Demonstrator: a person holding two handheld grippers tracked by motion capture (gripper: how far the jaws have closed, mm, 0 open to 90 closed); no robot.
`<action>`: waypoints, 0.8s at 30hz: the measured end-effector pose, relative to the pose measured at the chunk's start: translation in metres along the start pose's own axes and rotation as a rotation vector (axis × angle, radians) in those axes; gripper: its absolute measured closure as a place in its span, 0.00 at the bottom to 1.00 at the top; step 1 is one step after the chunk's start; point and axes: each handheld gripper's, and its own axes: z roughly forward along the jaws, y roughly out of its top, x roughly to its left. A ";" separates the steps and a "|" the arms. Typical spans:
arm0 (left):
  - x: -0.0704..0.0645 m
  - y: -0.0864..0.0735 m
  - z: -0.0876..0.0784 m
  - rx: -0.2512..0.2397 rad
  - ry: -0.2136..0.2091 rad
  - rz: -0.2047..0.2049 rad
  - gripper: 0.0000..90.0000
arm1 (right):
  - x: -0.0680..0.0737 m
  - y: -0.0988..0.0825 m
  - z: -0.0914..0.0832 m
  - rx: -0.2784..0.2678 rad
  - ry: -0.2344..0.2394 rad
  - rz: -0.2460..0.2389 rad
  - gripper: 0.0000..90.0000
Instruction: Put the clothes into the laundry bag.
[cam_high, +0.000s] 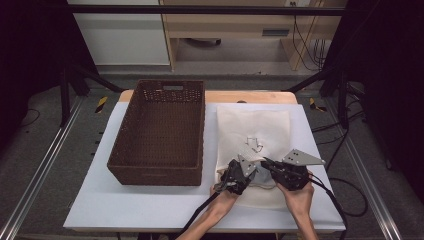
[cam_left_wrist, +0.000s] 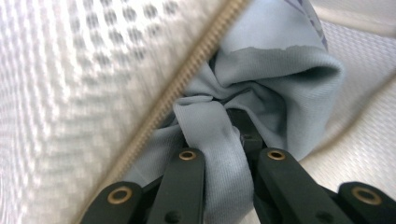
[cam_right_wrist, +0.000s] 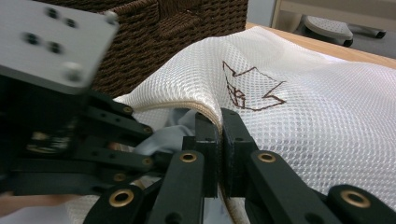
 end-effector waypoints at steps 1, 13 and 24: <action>0.001 0.000 0.003 0.002 0.003 -0.004 0.92 | 0.000 0.000 0.000 0.000 0.001 0.000 0.97; 0.000 -0.011 -0.011 0.004 -0.072 0.010 0.53 | -0.001 -0.001 0.001 0.013 -0.010 -0.007 0.96; 0.010 -0.024 -0.010 0.095 -0.081 0.003 0.77 | 0.000 -0.001 0.003 0.022 -0.008 -0.009 0.96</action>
